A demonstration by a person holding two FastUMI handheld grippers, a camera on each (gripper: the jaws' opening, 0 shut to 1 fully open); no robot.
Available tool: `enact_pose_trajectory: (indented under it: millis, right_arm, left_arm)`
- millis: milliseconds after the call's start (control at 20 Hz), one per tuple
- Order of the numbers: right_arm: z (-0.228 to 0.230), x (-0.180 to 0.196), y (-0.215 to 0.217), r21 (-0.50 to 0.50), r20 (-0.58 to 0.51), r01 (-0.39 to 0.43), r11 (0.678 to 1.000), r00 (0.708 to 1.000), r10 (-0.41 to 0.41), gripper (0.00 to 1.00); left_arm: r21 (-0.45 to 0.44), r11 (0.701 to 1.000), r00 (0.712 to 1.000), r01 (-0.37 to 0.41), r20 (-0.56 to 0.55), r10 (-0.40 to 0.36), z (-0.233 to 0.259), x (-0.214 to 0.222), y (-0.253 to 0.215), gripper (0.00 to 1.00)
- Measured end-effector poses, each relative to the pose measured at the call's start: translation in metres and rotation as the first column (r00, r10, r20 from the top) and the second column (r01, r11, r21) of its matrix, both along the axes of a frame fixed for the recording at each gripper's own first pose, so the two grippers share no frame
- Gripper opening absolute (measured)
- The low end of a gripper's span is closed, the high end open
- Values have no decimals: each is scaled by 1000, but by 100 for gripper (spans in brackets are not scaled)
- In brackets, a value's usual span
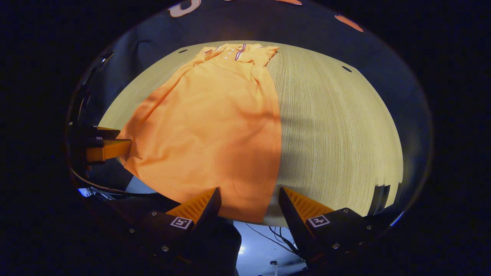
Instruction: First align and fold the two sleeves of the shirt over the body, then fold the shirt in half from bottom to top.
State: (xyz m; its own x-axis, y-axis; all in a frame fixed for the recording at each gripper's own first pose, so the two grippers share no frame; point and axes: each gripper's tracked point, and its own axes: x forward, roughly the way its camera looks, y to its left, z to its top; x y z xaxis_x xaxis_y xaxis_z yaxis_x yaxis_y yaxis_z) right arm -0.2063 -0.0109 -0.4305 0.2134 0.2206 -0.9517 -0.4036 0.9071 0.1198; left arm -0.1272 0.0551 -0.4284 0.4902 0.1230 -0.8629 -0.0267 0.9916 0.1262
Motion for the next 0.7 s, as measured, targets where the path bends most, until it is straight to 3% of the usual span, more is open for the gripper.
enact_pose_trajectory:
  millis: [100, 200, 250, 300, 350, 450, 550, 600, 700]
  right_arm:
    - [1, -1, -1, -14, -28, -10, 1000, 1000, 9, 87]
    - [-1, 5, -8, -34, -54, 67, 997, 996, -69, 69]
    - [-2, 8, -11, -44, -57, 109, 993, 992, -111, 49]
    - [-4, 7, -9, -41, -69, 150, 988, 986, -152, 40]
    - [-3, 7, -7, -44, -78, 127, 991, 988, -130, 21]
    - [1, 15, -3, -31, -67, 148, 988, 986, -150, 21]
    - [-2, 13, 8, 16, -96, 140, 990, 986, -138, 4]
    - [-2, 11, 8, 22, -104, 146, 989, 984, -143, 4]
    - [3, 15, 14, 62, -126, 168, 984, 979, -159, 4]
  left_arm:
    - [3, 1000, 999, 23, 46, -23, 0, 3, -4, 98]
    - [-1, 998, 996, 57, 67, -57, -4, 5, -13, 87]
    - [-4, 997, 995, 82, 62, -82, -5, 12, -18, 69]
    - [-10, 995, 993, 102, 63, -101, -3, 13, -23, 60]
    - [-16, 994, 992, 110, 68, -109, -5, 18, -26, 30]
    - [-35, 993, 992, 112, 69, -109, -5, 24, -25, 11]
    - [-62, 994, 994, 88, 77, -83, -2, 26, -24, 11]
    - [-67, 993, 994, 94, 62, -90, -5, 25, -25, 1]
    - [-63, 993, 994, 102, 52, -99, -3, 30, -26, 2]
